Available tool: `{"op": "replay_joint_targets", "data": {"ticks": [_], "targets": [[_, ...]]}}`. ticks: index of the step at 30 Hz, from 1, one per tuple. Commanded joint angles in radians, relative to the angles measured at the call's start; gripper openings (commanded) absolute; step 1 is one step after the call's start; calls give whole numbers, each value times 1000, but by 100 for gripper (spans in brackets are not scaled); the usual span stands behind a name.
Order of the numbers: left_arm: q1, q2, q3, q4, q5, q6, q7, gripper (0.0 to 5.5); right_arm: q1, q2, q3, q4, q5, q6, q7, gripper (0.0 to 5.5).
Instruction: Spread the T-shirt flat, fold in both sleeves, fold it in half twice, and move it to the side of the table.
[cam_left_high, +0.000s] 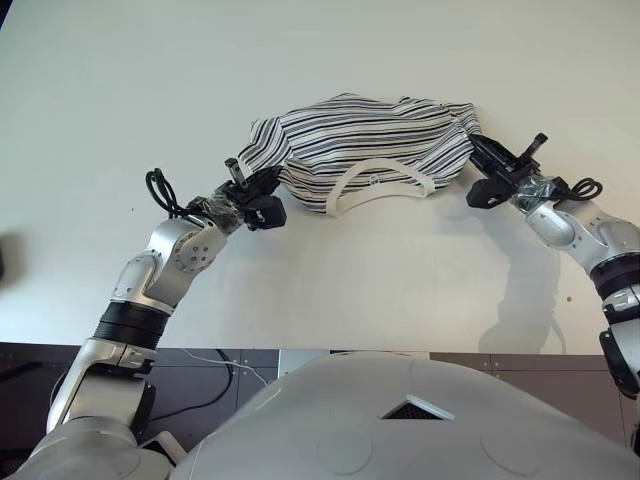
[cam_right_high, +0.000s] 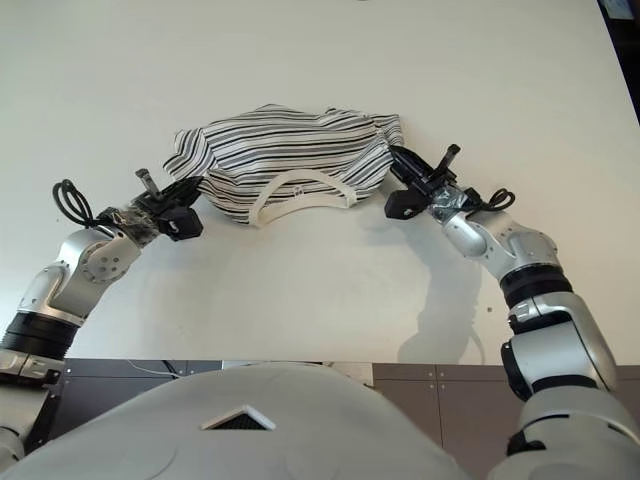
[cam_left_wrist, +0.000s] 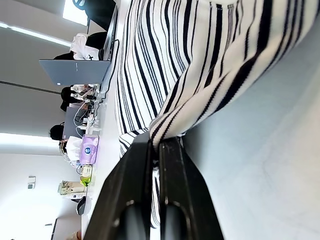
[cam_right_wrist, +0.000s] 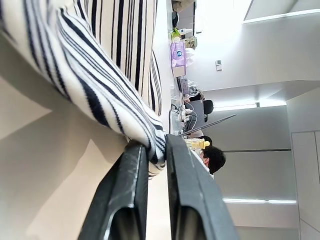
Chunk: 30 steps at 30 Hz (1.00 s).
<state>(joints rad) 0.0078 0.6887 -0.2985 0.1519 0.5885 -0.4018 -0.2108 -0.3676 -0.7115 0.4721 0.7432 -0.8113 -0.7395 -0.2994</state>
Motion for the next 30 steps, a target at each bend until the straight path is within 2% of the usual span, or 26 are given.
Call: {"op": "replay_joint_targets", "data": {"ticks": [1,7,10,12,19,23,30], "targets": [[59,-56,26,-37,-109,48,-39,10,12,11,-74,-58,127,31,90,13],[-48,-147,136,-130,-318,179,-85,10,-15,144,-228,-286,463,267,328,13],[-182,-188,214,-139,-402,266,-78,10,-95,214,-300,-370,578,406,390,13],[-340,-217,267,-85,-448,319,-54,10,-192,264,-339,-385,632,486,406,13],[-777,-246,362,192,-512,383,11,10,-515,327,-418,-280,690,555,413,13],[-924,-243,387,282,-550,365,-8,10,-639,331,-437,-217,688,526,412,13],[-1071,-215,424,350,-620,409,-76,10,-770,321,-503,-150,732,573,415,13]]}}
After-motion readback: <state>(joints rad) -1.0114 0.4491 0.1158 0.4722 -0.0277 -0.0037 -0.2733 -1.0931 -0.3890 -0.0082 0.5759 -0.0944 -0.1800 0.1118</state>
